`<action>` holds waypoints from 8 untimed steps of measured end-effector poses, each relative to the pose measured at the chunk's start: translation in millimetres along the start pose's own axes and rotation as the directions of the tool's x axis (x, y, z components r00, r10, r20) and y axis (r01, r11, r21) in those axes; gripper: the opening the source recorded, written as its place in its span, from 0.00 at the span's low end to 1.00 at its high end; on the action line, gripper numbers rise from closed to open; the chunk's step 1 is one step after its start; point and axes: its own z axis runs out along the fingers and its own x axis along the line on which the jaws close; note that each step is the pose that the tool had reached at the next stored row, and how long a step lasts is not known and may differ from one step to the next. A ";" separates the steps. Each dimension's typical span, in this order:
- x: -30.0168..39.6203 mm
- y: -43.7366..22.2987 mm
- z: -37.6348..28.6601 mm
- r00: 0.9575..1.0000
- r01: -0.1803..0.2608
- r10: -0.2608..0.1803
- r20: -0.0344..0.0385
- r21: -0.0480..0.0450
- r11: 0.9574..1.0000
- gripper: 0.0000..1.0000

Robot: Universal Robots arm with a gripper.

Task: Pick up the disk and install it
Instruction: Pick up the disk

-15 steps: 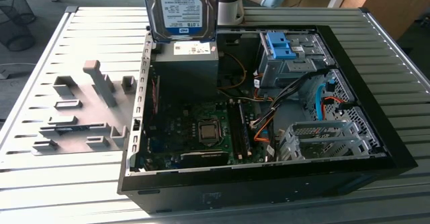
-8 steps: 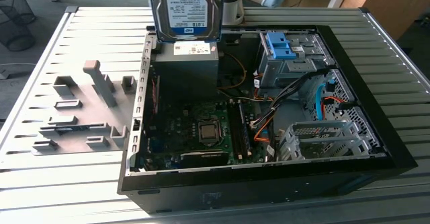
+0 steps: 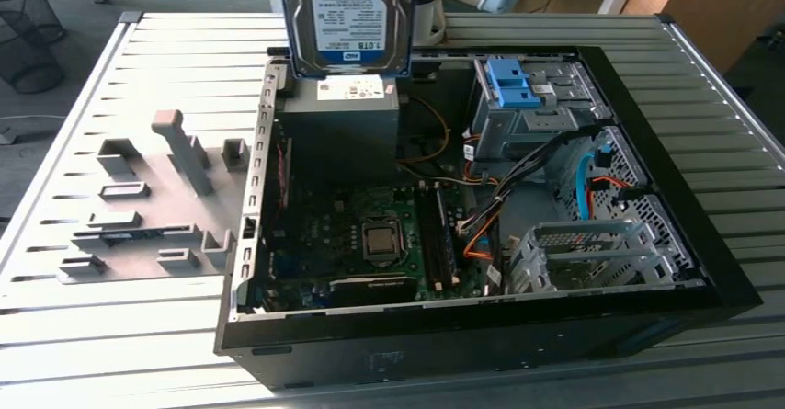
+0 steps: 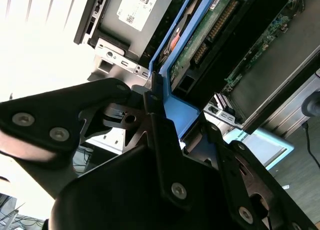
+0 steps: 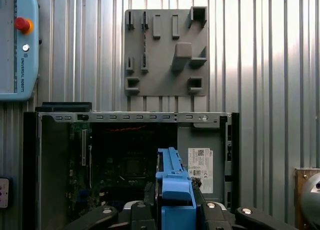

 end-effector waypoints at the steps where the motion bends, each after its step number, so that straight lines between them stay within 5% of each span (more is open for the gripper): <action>1: 1.2 -0.2 0.0 1.000 0.000 0.000 0.000 0.000 1.000 0.36; 8: 15.8 -0.8 0.0 1.000 0.000 0.000 0.000 0.000 1.000 0.36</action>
